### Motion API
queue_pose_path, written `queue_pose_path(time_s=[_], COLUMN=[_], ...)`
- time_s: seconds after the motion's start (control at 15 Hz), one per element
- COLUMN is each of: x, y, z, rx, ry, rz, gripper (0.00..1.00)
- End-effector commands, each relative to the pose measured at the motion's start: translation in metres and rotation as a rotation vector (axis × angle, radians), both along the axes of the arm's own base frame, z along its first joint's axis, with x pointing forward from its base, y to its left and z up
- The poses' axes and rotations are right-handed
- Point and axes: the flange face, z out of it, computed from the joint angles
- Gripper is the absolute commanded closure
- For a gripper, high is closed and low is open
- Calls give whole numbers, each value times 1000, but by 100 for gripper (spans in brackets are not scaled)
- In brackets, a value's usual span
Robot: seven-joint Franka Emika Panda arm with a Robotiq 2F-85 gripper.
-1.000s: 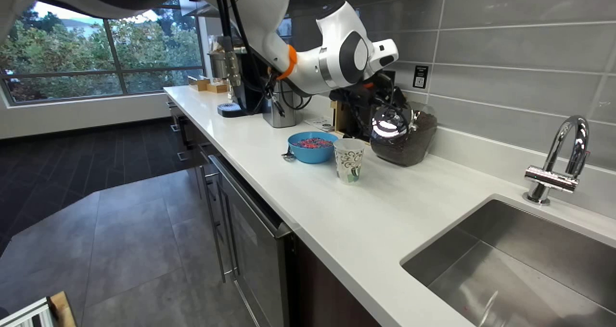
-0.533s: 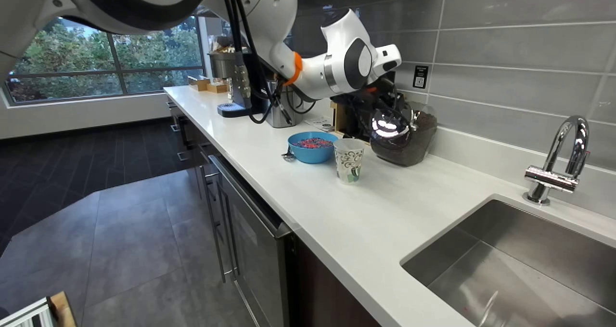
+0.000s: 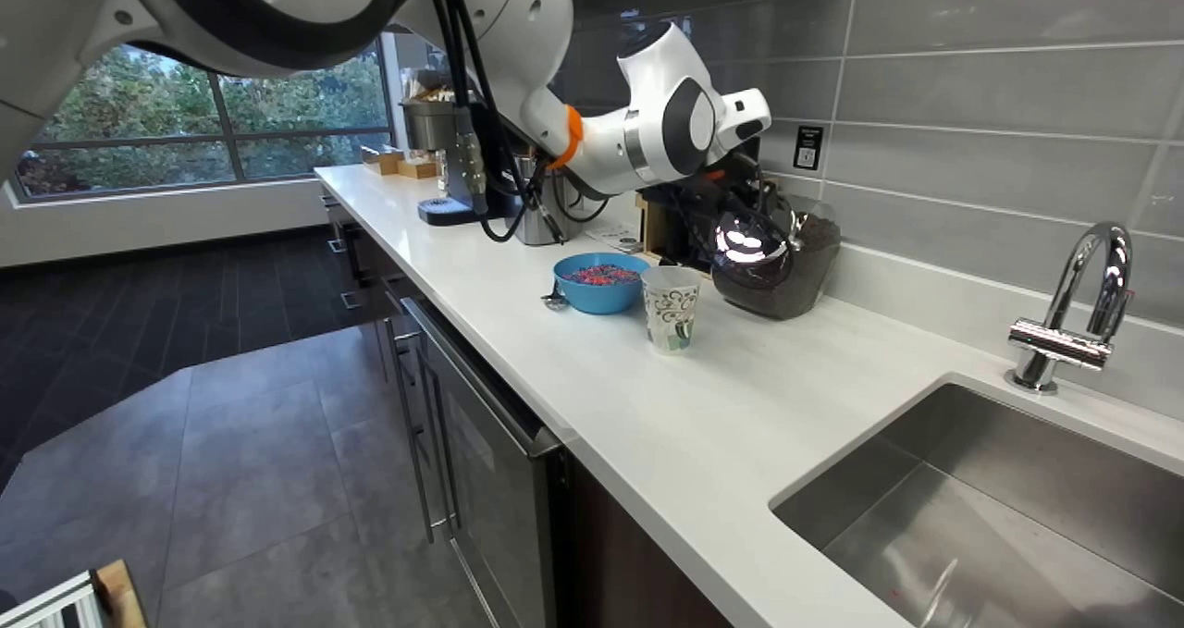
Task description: Remove the lid from the glass jug
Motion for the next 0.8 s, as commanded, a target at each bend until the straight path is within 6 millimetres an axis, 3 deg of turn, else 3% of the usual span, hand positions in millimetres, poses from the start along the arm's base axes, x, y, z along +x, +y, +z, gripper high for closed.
queue_pose_path(time_s=[0.0,0.73], x=[3,-4], y=[-1,2], z=[-2,17], rx=[-19,-35], ry=[8,20], rz=[-25,-52], gripper=[78,78])
